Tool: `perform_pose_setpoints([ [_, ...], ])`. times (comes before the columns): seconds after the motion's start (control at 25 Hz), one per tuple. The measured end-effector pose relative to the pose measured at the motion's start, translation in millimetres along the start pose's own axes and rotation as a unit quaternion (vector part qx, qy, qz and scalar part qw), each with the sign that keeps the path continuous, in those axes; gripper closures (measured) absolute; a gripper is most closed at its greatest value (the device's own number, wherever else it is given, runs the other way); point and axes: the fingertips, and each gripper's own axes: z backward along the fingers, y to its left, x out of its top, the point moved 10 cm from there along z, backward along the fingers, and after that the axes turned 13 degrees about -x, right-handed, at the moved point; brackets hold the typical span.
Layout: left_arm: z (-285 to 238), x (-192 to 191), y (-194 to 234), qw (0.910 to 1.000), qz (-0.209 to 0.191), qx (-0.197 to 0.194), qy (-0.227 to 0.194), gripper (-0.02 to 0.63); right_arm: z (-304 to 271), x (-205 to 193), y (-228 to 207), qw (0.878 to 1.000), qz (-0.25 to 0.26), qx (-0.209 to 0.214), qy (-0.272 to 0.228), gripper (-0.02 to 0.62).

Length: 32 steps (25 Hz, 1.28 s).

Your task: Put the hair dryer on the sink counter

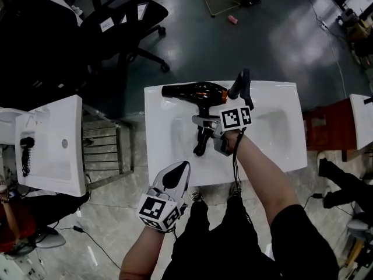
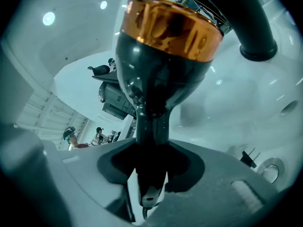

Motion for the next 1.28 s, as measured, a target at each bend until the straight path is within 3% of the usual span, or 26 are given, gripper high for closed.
perform_pose_setpoints([
  [0.68,-12.1,-1.6,3.8,0.9999,-0.007,-0.001,0.01,0.603,-7.3,2.1,-4.8,0.997,0.027,-0.06,0.032,0.442],
  [1.0,-18.3,-4.2,-1.8,0.9999,-0.006,-0.01,0.011,0.603,-10.0,4.4,4.6,0.983,0.067,-0.157,0.069,0.42],
  [1.12,-18.1,-2.2,-3.1,0.9999,-0.005,-0.012,0.01,0.603,-8.3,6.9,9.2,0.977,0.084,-0.189,0.052,0.39],
  [1.28,-15.9,-3.4,-3.9,0.9999,-0.004,-0.01,0.011,0.603,-5.8,11.2,13.3,0.976,0.085,-0.199,0.033,0.341],
])
